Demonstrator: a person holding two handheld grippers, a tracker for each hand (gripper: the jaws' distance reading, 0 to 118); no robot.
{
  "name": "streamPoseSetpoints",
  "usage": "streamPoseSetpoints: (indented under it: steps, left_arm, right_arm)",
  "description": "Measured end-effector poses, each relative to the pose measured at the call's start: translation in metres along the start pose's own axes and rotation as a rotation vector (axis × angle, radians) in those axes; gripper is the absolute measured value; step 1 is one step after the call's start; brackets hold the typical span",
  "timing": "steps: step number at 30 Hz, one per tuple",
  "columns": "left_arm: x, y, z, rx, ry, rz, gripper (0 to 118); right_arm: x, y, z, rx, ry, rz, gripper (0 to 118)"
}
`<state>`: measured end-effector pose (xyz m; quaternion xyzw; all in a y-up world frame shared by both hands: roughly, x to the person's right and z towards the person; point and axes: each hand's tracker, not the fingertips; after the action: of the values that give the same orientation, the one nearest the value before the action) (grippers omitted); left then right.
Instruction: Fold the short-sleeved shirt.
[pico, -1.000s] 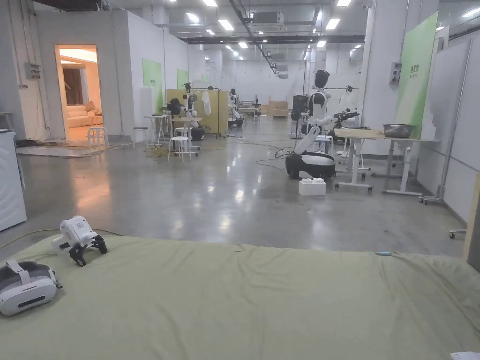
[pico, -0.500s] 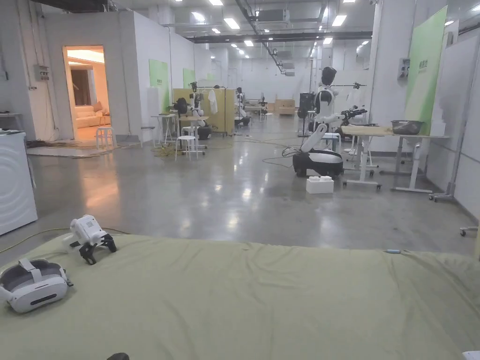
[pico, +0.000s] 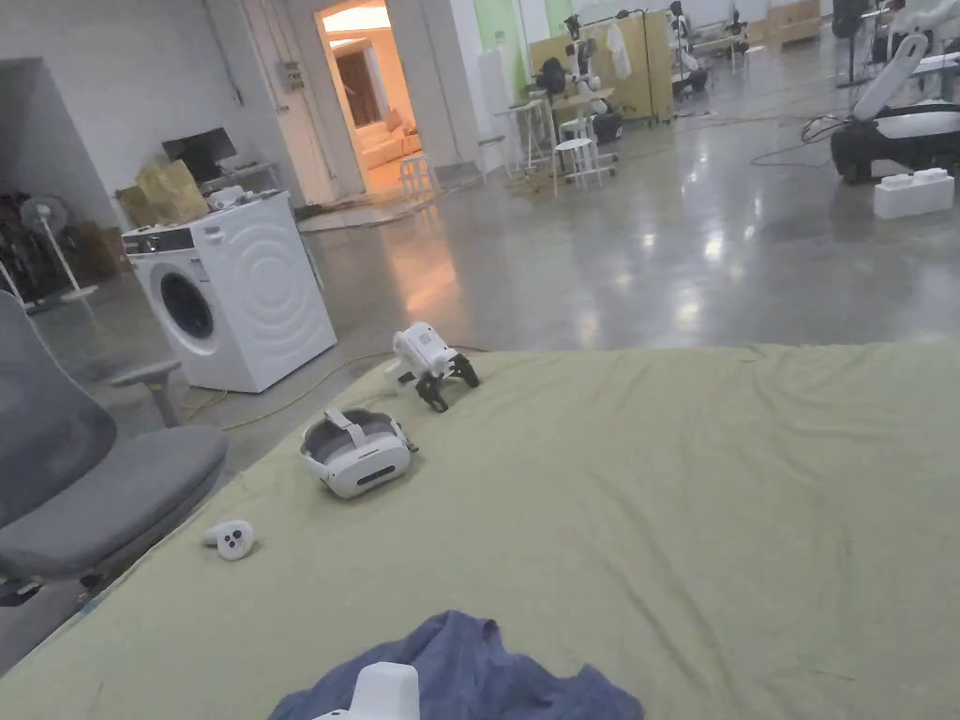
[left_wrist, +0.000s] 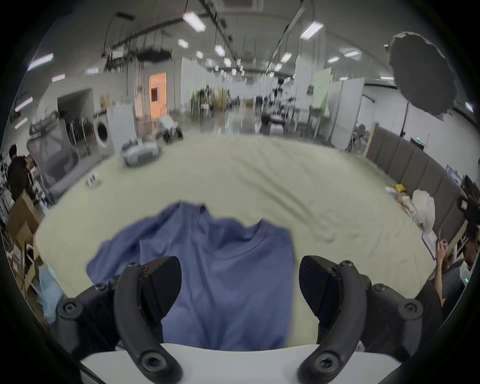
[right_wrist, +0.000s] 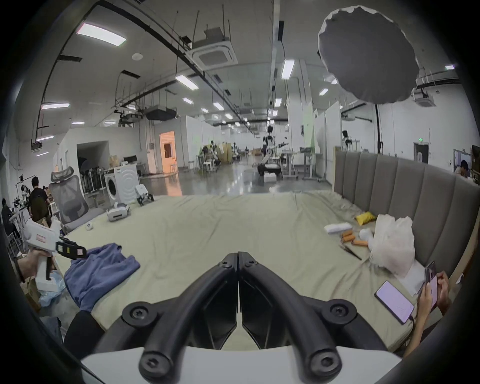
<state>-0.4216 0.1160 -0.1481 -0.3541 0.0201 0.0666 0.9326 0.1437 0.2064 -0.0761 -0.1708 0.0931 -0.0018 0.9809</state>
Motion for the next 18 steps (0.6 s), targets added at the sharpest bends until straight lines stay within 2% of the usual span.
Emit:
streamPoseSetpoints:
  steps: [5, 8, 9, 10, 11, 12, 15, 17, 18]
  left_arm:
    - [-0.021, -0.015, -0.086, -0.166, 0.0, -0.02, 95]
    - [-0.02, -0.027, -0.113, -0.242, 0.073, -0.041, 87]
    - [-0.021, -0.028, -0.112, -0.217, 0.057, -0.034, 77]
    - [-0.02, -0.025, -0.106, -0.193, 0.069, -0.003, 55]
    - [-0.017, -0.022, -0.099, -0.179, 0.077, 0.006, 15]
    - [-0.016, -0.022, -0.096, -0.159, 0.061, -0.011, 3]
    - [-0.015, -0.02, -0.102, -0.193, 0.058, -0.029, 1]
    - [-0.022, -0.005, -0.097, -0.214, 0.05, 0.075, 0]
    - [-0.022, 0.003, -0.087, -0.169, 0.053, 0.117, 0]
  right_arm:
    - [0.001, -0.014, -0.019, -0.105, -0.021, -0.025, 0]
    - [-0.001, -0.021, -0.026, -0.141, -0.034, -0.013, 0]
    - [-0.001, -0.021, -0.026, -0.152, -0.032, -0.009, 0]
    - [-0.001, -0.022, -0.027, -0.162, -0.03, -0.004, 0]
    - [-0.001, -0.024, -0.026, -0.163, -0.029, -0.003, 0]
    - [-0.001, -0.025, -0.026, -0.166, -0.022, -0.004, 0]
    - [0.002, -0.027, -0.027, -0.179, -0.004, -0.017, 0]
    - [0.006, -0.026, -0.022, -0.17, 0.001, -0.03, 0]
    - [0.008, -0.026, -0.02, -0.159, 0.005, -0.041, 0]
